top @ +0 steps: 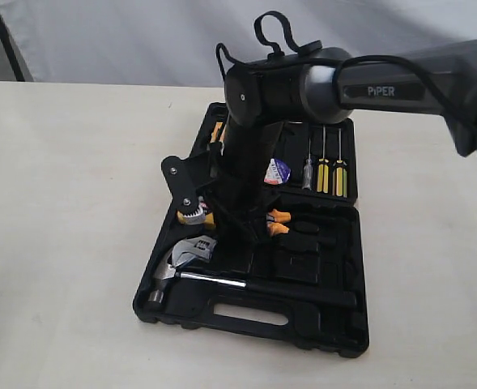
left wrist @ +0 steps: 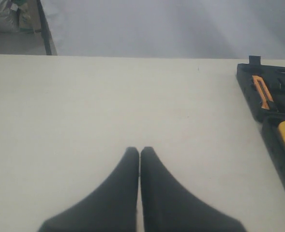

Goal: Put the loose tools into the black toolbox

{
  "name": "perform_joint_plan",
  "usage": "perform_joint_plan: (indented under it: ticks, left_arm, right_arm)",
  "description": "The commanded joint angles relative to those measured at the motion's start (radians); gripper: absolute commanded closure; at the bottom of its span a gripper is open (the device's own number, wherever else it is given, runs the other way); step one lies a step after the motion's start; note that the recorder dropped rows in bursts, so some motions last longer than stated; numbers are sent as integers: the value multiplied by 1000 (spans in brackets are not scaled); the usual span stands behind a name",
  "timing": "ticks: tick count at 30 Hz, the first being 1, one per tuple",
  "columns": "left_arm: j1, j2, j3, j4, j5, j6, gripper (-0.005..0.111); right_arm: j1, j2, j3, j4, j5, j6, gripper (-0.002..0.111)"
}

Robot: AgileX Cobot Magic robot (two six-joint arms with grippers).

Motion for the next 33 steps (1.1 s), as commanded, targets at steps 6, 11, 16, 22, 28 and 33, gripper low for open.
perform_joint_plan:
  ticks: [6,11,16,22,28,33]
  left_arm:
    - [3,-8,9,-14,-17,-10,105]
    - [3,-8,9,-14,-17,-10,105]
    - [3,-8,9,-14,-17,-10,105]
    - [3,-8,9,-14,-17,-10,105]
    - [3,-8,9,-14,-17,-10,105]
    - [3,-8,9,-14,-17,-10,105]
  right_arm:
    - [0,-78,2,2,32,186,108]
    - [0,-145,2,-91,42,549,108]
    - [0,-139,4,-144,88,698,108]
    - [0,-120,4,-100,71,597,102]
    - [0,-91,4,35,67,293,63]
    - [0,-48,4,31,63,247,57]
